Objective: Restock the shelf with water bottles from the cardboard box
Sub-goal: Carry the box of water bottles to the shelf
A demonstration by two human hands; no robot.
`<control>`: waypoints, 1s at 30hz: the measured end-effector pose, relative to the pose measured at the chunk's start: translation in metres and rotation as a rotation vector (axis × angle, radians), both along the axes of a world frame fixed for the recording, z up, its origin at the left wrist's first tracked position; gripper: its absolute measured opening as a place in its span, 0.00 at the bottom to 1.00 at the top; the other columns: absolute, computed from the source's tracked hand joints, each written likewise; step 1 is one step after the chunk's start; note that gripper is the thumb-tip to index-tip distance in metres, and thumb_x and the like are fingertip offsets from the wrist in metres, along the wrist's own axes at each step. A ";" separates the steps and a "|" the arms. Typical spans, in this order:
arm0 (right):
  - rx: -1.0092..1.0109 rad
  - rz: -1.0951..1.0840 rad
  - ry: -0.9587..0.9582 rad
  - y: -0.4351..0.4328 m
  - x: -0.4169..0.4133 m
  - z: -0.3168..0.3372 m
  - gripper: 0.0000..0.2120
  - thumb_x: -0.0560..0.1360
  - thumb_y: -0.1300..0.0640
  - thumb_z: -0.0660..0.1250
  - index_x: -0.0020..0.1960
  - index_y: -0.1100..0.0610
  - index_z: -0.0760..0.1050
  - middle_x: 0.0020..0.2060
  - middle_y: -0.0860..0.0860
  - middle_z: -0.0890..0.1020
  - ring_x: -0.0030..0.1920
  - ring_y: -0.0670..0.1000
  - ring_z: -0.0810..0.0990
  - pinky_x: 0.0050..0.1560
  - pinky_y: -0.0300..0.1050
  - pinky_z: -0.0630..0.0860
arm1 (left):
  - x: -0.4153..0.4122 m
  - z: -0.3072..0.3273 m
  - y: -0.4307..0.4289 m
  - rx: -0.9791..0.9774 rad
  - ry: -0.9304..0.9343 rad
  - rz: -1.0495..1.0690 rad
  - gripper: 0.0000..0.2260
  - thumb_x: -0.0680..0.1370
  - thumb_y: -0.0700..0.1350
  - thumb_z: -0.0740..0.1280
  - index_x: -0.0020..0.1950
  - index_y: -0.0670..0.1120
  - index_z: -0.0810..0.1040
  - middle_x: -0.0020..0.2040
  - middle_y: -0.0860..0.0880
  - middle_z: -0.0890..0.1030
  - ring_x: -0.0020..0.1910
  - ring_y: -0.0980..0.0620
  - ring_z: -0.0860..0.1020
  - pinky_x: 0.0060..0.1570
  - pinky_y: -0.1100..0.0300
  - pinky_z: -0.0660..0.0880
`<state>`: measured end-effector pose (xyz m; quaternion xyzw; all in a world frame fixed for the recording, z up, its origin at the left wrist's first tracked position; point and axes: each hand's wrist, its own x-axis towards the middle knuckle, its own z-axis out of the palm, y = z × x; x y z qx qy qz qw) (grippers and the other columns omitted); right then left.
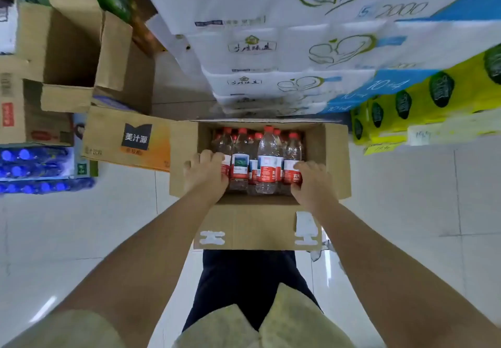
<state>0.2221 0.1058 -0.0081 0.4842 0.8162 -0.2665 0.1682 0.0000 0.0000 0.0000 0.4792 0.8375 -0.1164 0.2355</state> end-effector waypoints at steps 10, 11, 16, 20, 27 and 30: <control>-0.128 -0.734 -0.022 0.027 0.035 -0.097 0.47 0.69 0.57 0.72 0.78 0.47 0.47 0.74 0.55 0.61 0.71 0.60 0.65 0.67 0.58 0.67 | -0.051 -0.102 -0.022 0.080 -0.341 0.766 0.38 0.74 0.39 0.71 0.77 0.52 0.52 0.74 0.44 0.64 0.70 0.40 0.68 0.64 0.45 0.71; -0.154 -0.808 0.055 0.029 0.039 -0.104 0.47 0.68 0.58 0.72 0.77 0.46 0.46 0.74 0.55 0.63 0.70 0.59 0.66 0.67 0.55 0.68 | -0.053 -0.107 -0.021 0.107 -0.393 0.812 0.36 0.75 0.39 0.70 0.77 0.52 0.55 0.73 0.45 0.66 0.69 0.41 0.69 0.63 0.46 0.73; -0.295 -0.956 0.177 0.039 0.053 -0.127 0.33 0.73 0.58 0.68 0.75 0.48 0.60 0.66 0.52 0.75 0.61 0.55 0.76 0.57 0.45 0.73 | -0.063 -0.126 -0.017 0.155 -0.489 0.911 0.26 0.79 0.42 0.65 0.75 0.53 0.62 0.69 0.49 0.73 0.63 0.44 0.75 0.57 0.48 0.78; -0.332 -0.956 0.151 0.050 0.058 -0.138 0.24 0.75 0.58 0.65 0.71 0.49 0.68 0.54 0.52 0.79 0.49 0.54 0.79 0.47 0.44 0.73 | -0.077 -0.136 -0.020 0.047 -0.582 0.867 0.25 0.81 0.43 0.63 0.76 0.54 0.60 0.66 0.48 0.75 0.57 0.44 0.77 0.47 0.53 0.79; -0.350 -0.749 -0.116 0.054 0.057 -0.150 0.17 0.78 0.55 0.62 0.64 0.60 0.74 0.56 0.59 0.80 0.54 0.61 0.78 0.54 0.51 0.73 | -0.082 -0.138 -0.011 -0.150 -0.528 0.785 0.19 0.81 0.44 0.61 0.73 0.46 0.64 0.62 0.43 0.76 0.53 0.39 0.78 0.41 0.49 0.80; -0.330 -0.652 -0.199 0.054 0.056 -0.149 0.18 0.80 0.53 0.60 0.62 0.64 0.75 0.56 0.62 0.80 0.56 0.63 0.77 0.51 0.45 0.68 | -0.082 -0.135 -0.005 -0.284 -0.479 0.721 0.14 0.83 0.47 0.58 0.67 0.44 0.69 0.57 0.43 0.78 0.47 0.39 0.80 0.33 0.55 0.78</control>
